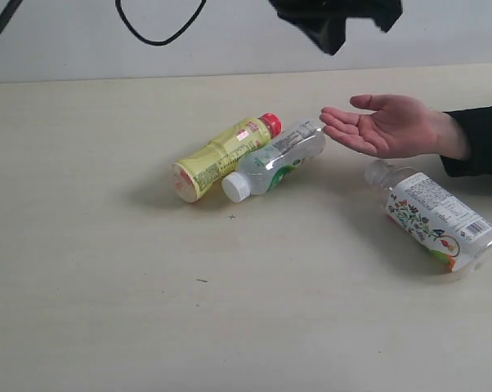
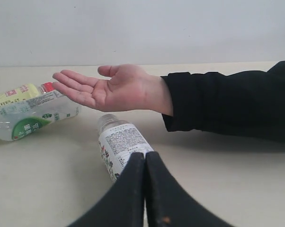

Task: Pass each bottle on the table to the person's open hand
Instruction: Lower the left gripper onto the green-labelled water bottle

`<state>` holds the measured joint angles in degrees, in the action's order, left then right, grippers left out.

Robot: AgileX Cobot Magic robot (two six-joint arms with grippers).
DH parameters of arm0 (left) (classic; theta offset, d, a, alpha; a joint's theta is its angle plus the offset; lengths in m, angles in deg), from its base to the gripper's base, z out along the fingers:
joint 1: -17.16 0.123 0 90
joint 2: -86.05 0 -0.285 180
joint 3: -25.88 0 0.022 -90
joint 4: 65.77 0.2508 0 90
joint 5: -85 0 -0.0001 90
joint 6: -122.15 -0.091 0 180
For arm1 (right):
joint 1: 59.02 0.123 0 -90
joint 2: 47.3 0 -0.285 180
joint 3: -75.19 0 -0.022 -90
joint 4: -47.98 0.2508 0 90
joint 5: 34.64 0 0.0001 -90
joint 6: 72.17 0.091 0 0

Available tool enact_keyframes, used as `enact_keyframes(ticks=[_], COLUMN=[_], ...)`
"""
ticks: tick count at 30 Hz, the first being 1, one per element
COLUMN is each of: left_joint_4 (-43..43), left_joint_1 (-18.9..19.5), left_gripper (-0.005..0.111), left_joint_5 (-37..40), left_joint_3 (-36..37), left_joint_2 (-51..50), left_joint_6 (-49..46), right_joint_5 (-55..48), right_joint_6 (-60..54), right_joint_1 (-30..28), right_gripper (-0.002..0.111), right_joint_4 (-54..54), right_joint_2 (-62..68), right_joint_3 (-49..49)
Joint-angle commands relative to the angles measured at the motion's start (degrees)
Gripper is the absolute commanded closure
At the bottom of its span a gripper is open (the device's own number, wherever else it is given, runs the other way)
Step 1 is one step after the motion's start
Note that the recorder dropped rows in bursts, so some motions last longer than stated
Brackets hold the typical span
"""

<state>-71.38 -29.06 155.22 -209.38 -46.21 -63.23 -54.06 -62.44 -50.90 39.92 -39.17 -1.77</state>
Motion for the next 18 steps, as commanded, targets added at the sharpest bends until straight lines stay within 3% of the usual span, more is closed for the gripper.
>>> enact_keyframes(ticks=[1, 10, 13, 18], left_joint_4=[5.61, 13.11, 14.69, 15.72], left_joint_1=[-0.07, 0.05, 0.15, 0.15], left_gripper=[0.105, 0.101, 0.087, 0.049], left_joint_5=[-0.26, -0.26, -0.26, -2.23], left_joint_3=[5.19, 8.55, 8.55, 8.55], left_joint_2=[0.09, -4.32, -6.2, -9.21], left_joint_6=[-0.32, 3.61, 4.16, 4.16], right_joint_5=[0.45, 0.45, 0.45, 0.45], right_joint_6=[-0.08, -0.08, -0.08, -0.08], right_joint_1=[0.21, 0.21, 0.21, 0.21], right_gripper=[0.108, 0.108, 0.108, 0.108], right_joint_4=[0.16, 0.16, 0.16, 0.16], right_joint_2=[-0.34, -0.34, -0.34, -0.34], right_joint_3=[-0.25, -0.25, -0.25, -0.25])
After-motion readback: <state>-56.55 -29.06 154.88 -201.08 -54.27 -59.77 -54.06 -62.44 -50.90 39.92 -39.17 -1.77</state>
